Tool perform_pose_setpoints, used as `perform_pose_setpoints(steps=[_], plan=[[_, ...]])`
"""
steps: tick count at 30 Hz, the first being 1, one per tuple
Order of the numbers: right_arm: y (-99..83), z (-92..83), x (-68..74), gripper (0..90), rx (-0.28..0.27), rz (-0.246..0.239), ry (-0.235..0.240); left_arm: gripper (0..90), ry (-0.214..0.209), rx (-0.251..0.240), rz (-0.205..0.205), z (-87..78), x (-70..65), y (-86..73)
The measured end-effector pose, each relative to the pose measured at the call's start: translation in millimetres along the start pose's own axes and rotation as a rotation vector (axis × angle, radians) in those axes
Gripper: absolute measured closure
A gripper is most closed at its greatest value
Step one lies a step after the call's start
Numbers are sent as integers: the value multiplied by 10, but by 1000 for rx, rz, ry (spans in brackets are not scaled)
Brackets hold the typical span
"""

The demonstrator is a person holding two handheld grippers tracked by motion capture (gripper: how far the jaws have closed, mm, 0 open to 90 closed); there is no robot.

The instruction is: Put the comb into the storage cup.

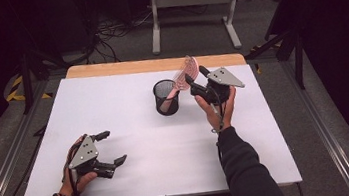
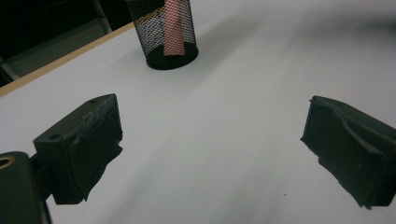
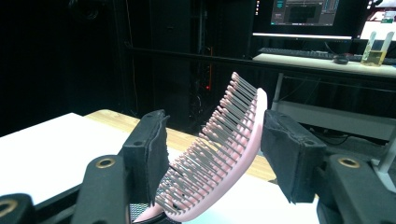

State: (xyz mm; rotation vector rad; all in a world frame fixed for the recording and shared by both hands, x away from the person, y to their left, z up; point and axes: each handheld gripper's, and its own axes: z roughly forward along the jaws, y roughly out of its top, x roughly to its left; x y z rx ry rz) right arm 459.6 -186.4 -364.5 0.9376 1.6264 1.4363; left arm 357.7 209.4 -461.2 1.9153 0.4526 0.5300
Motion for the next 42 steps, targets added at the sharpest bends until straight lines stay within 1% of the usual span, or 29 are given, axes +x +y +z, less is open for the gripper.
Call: perform_pose_setpoints(steps=[4, 11, 13, 19, 32, 37, 39, 42], plan=[[9, -15, 11, 404, 1, -2, 4, 55, 0, 1, 1, 0, -1, 0], [25, -62, 48, 383, -5, -28, 15, 55, -1, 3, 2, 2, 0, 0], [26, -71, 52, 379, -2, -30, 14, 56, 1, 3, 1, 2, -1, 1], [19, -105, 80, 368, 4, -56, 26, 56, 0, 4, 2, 4, -1, 0], [20, -189, 113, 343, -1, -90, 43, 55, -2, 4, 0, 3, 0, 0], [14, -228, 110, 319, -1, -93, 48, 55, -6, 6, -3, 7, -3, -1], [10, -249, 105, 304, -2, -90, 50, 55, -4, 6, 3, 6, 0, 2], [7, -269, 107, 288, 2, -96, 45, 55, -5, 7, -3, 7, -2, 0]])
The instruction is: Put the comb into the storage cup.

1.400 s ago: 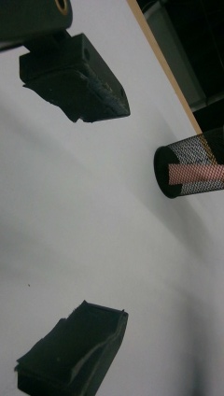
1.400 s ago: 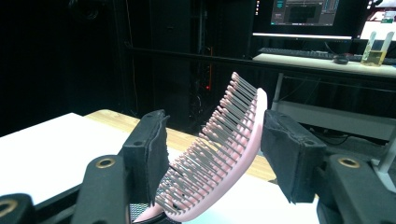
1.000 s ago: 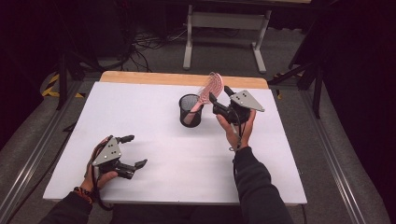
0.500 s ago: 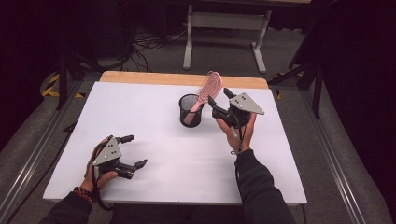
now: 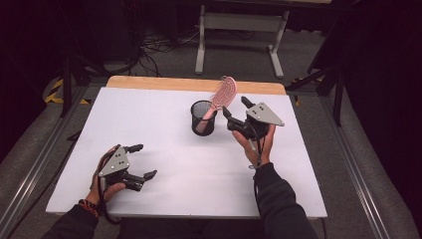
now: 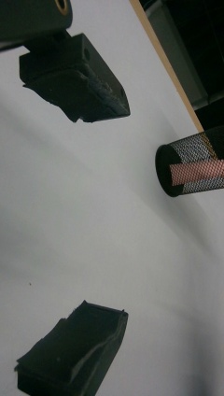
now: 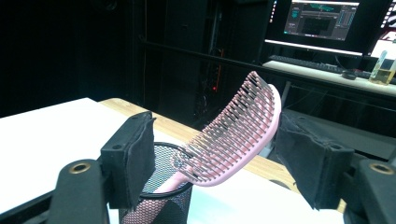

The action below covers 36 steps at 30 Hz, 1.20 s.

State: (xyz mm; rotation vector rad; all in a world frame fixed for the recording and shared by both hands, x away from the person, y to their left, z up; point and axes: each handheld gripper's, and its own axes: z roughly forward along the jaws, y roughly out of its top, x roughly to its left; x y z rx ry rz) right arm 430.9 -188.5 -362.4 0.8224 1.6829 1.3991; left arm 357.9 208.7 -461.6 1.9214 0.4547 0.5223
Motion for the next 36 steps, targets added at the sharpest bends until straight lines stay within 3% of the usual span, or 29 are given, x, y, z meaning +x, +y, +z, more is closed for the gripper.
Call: perform_pose_setpoints(steps=[13, 22, 36], plan=[[-25, -67, 25, 201, 6, -28, 19, 55, -2, 5, 6, 2, 0, 1], [-15, -146, 115, 145, 23, -84, 25, 55, -4, 5, 5, 2, 4, 1], [-28, -277, 157, 145, 14, -105, 65, 55, -3, 4, 1, 2, 5, -3]])
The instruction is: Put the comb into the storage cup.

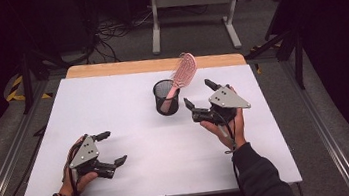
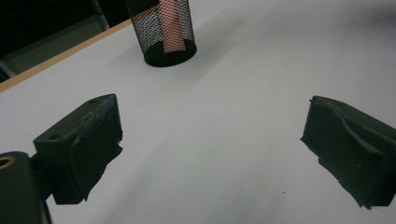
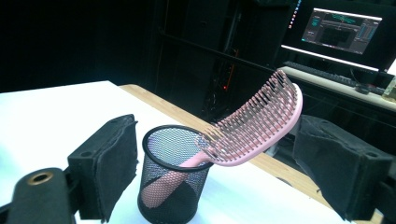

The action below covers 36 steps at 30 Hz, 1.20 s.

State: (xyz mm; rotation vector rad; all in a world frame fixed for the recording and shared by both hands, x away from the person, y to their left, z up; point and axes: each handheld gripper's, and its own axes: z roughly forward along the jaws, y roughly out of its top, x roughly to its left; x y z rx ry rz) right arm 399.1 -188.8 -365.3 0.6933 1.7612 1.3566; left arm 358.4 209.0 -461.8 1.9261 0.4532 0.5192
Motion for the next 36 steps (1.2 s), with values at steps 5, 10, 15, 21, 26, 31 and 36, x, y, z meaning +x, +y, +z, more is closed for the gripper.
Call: perform_pose_setpoints(steps=[5, 10, 15, 21, 26, 31, 36], plan=[[0, -45, 9, 145, 1, -8, 10, 56, 0, -1, -3, 0, 5, -3], [-11, -113, 22, 145, 4, -18, 22, 56, 1, 0, -4, 3, 2, -3], [-16, -160, 35, 145, 5, -30, 30, 55, 1, 1, -5, 3, 3, -3], [-20, -244, 46, 145, 9, -50, 34, 56, 1, 2, -1, 2, 2, -1], [-40, -312, 55, 145, 14, -64, 42, 56, 0, 3, -1, 4, 1, 0], [-86, -356, 81, 144, 25, -69, 58, 55, 0, 3, -2, 4, 1, -1], [-153, -395, 140, 141, 41, -100, 73, 55, 0, 5, 0, 4, -1, 0]])
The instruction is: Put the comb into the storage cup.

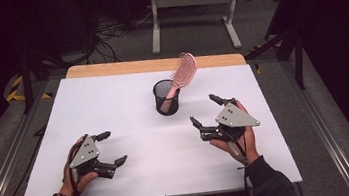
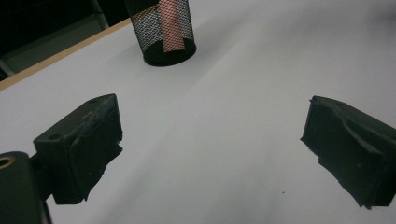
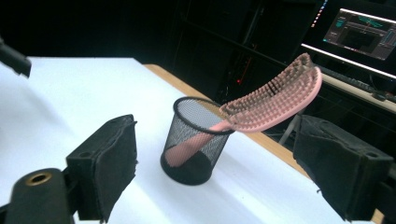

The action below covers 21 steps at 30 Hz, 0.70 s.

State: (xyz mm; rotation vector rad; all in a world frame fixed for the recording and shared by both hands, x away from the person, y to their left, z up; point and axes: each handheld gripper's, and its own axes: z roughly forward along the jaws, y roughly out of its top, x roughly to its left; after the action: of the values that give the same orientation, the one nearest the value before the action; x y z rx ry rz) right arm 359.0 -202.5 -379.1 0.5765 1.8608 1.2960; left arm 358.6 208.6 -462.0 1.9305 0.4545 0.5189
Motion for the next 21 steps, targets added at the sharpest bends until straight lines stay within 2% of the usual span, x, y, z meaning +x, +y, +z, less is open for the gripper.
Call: perform_pose_setpoints(steps=[6, 9, 21], plan=[[-132, -18, 73, 141, 19, 8, 16, 56, -2, 1, -3, 4, -7, -1], [-187, -24, 101, 141, 29, -10, 10, 56, -2, 5, -3, 7, -6, -2], [-364, -61, 133, 139, 62, -25, -5, 56, -5, 10, 4, 14, -10, -4]])
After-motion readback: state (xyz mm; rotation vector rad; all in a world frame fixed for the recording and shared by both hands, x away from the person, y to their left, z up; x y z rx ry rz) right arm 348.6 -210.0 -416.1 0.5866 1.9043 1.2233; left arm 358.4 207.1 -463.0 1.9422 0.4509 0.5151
